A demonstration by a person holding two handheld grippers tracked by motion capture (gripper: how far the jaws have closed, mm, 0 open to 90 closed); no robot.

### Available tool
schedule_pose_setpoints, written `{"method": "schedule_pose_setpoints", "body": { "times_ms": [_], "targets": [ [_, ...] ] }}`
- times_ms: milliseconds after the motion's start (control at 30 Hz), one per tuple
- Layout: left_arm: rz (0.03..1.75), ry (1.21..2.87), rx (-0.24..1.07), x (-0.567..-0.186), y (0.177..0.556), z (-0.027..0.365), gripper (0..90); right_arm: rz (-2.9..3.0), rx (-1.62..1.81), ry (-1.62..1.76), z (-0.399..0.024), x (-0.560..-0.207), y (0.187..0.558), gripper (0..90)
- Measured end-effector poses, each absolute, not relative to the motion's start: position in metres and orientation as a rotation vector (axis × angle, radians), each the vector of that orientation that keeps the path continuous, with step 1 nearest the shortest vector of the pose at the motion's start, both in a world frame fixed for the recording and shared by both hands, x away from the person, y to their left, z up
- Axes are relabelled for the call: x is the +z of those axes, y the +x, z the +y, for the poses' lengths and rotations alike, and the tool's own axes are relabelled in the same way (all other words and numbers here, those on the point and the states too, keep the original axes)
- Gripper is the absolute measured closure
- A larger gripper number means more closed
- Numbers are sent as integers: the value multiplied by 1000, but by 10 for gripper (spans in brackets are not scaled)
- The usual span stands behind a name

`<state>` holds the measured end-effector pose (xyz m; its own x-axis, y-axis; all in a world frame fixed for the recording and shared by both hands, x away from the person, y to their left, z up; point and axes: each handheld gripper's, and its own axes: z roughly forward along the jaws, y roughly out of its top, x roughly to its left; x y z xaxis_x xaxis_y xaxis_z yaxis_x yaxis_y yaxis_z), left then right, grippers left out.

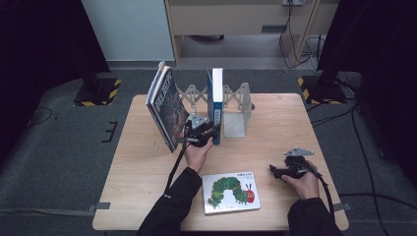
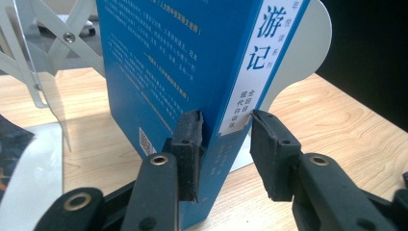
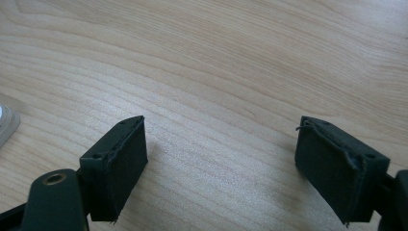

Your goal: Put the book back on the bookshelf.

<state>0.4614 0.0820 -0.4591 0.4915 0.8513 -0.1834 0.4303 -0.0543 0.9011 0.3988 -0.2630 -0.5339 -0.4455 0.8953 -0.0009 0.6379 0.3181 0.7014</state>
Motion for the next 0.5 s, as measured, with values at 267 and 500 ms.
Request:
{"method": "schedule_pose_setpoints", "body": {
  "times_ms": [267, 500],
  "targets": [
    [1117, 1666, 500, -460, 463, 78, 632, 2199, 901, 1361, -263, -534, 399, 187],
    [1125, 1655, 492, -459, 464, 77, 627, 2202, 901, 1358, -263, -534, 399, 187]
  ]
}}
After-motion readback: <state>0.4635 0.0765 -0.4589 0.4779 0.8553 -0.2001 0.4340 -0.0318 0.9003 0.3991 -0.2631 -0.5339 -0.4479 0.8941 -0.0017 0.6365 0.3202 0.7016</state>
